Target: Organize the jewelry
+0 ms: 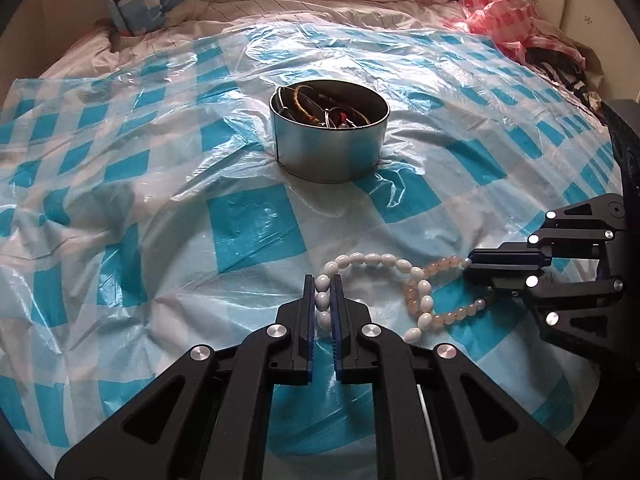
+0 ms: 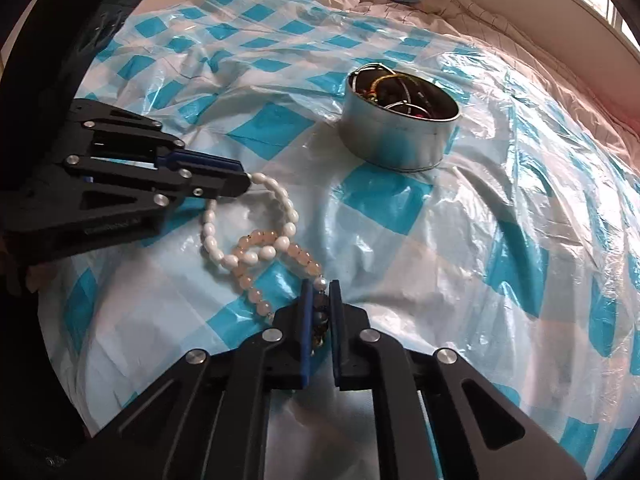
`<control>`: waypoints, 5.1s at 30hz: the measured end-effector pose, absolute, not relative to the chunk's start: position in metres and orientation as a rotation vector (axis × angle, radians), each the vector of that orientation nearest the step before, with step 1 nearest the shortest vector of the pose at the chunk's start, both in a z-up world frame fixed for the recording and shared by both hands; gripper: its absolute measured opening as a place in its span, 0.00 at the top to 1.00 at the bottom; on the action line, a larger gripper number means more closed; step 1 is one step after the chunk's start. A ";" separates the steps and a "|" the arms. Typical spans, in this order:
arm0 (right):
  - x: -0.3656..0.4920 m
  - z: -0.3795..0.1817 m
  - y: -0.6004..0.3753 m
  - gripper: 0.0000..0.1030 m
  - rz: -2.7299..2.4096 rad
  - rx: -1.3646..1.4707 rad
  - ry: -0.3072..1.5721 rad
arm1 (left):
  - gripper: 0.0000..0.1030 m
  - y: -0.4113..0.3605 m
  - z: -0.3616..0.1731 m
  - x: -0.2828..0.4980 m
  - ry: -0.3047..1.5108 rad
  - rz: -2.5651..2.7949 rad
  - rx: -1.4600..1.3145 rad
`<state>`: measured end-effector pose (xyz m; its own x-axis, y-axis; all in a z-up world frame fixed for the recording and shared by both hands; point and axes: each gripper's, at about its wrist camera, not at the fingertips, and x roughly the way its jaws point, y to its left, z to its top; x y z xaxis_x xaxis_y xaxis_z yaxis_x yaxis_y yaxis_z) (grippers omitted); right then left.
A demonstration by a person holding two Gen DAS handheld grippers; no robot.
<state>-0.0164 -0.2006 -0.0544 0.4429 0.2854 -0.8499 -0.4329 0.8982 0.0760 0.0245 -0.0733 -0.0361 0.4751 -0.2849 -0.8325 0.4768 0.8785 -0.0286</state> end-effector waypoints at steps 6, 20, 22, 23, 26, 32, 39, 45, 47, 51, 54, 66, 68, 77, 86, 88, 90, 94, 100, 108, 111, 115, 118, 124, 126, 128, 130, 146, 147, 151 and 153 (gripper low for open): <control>-0.015 -0.043 -0.247 0.92 0.452 0.096 0.990 | 0.94 -0.072 -0.014 0.026 0.896 -0.512 0.151; 0.071 0.032 -0.286 0.92 0.483 0.372 0.757 | 0.93 -0.098 0.045 0.108 0.728 -0.531 -0.081; 0.087 0.036 -0.280 0.92 0.489 0.367 0.733 | 0.93 -0.103 0.024 0.131 0.785 -0.449 -0.064; 0.097 0.034 -0.276 0.92 0.481 0.361 0.731 | 0.92 -0.105 0.009 0.143 0.830 -0.423 -0.051; 0.130 -0.001 -0.257 0.91 0.447 0.307 0.840 | 0.91 -0.115 -0.024 0.154 0.921 -0.400 0.014; 0.119 -0.030 -0.258 0.64 0.384 0.240 0.866 | 0.46 -0.115 -0.007 0.119 0.819 -0.366 0.123; 0.048 -0.023 -0.266 0.45 0.317 0.128 0.832 | 0.07 -0.089 0.001 0.057 0.752 -0.215 0.177; 0.008 -0.049 -0.268 0.38 0.241 0.104 0.933 | 0.07 -0.074 -0.048 0.040 0.935 -0.137 0.224; -0.001 -0.053 -0.269 0.37 0.215 0.115 0.948 | 0.07 -0.073 -0.052 0.038 0.945 -0.147 0.223; -0.016 -0.055 -0.270 0.31 0.160 0.100 0.952 | 0.07 -0.069 -0.053 0.036 0.952 -0.166 0.185; -0.019 -0.057 -0.272 0.28 0.144 0.105 0.947 | 0.07 -0.071 -0.053 0.036 0.943 -0.165 0.201; -0.016 -0.060 -0.278 0.19 0.099 0.119 0.923 | 0.07 -0.070 -0.055 0.040 0.927 -0.189 0.170; -0.014 -0.063 -0.277 0.15 0.093 0.114 0.931 | 0.07 -0.067 -0.059 0.041 0.938 -0.201 0.147; -0.009 -0.069 -0.273 0.07 0.066 0.083 0.959 | 0.07 -0.060 -0.068 0.046 0.969 -0.229 0.091; -0.008 -0.074 -0.270 0.07 0.027 0.045 0.987 | 0.07 -0.061 -0.068 0.048 0.969 -0.222 0.104; -0.009 -0.074 -0.269 0.07 0.024 0.038 0.986 | 0.07 -0.062 -0.068 0.048 0.968 -0.220 0.107; -0.009 -0.074 -0.269 0.07 0.026 0.034 0.988 | 0.07 -0.062 -0.068 0.048 0.969 -0.219 0.109; -0.011 -0.074 -0.268 0.07 0.023 0.026 0.983 | 0.07 -0.063 -0.067 0.049 0.970 -0.208 0.111; -0.013 -0.074 -0.269 0.07 0.024 0.033 0.978 | 0.07 -0.065 -0.067 0.050 0.971 -0.192 0.108; -0.009 -0.077 -0.273 0.07 0.042 0.062 0.990 | 0.07 -0.066 -0.068 0.050 0.970 -0.185 0.109; -0.006 -0.079 -0.274 0.07 0.045 0.069 0.998 | 0.07 -0.066 -0.068 0.050 0.970 -0.186 0.109; -0.007 -0.079 -0.274 0.07 0.047 0.068 0.992 | 0.07 -0.066 -0.068 0.050 0.970 -0.185 0.110; -0.007 -0.079 -0.274 0.07 0.046 0.068 0.991 | 0.07 -0.067 -0.068 0.050 0.970 -0.185 0.110; -0.006 -0.080 -0.275 0.07 0.055 0.084 0.993 | 0.07 -0.067 -0.068 0.050 0.970 -0.185 0.110; -0.006 -0.080 -0.276 0.07 0.055 0.083 0.993 | 0.07 -0.067 -0.068 0.050 0.970 -0.185 0.110; -0.006 -0.080 -0.276 0.07 0.056 0.085 0.993 | 0.07 -0.067 -0.068 0.050 0.970 -0.185 0.110; -0.006 -0.080 -0.276 0.07 0.055 0.084 0.993 | 0.07 -0.067 -0.068 0.050 0.969 -0.185 0.110; -0.006 -0.080 -0.275 0.07 0.053 0.080 0.996 | 0.07 -0.067 -0.068 0.050 0.969 -0.184 0.111; -0.006 -0.080 -0.276 0.07 0.053 0.079 0.996 | 0.07 -0.067 -0.068 0.050 0.969 -0.184 0.111; -0.006 -0.080 -0.276 0.07 0.053 0.080 0.996 | 0.07 -0.067 -0.068 0.050 0.969 -0.185 0.110; -0.006 -0.080 -0.275 0.07 0.053 0.079 0.996 | 0.07 -0.067 -0.068 0.050 0.969 -0.185 0.110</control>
<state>-0.0059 -0.2755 -0.0799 0.5425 0.0811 -0.8361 -0.0085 0.9958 0.0911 0.0500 -0.0671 -0.0684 0.5520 -0.1066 -0.8270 0.2048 0.9787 0.0105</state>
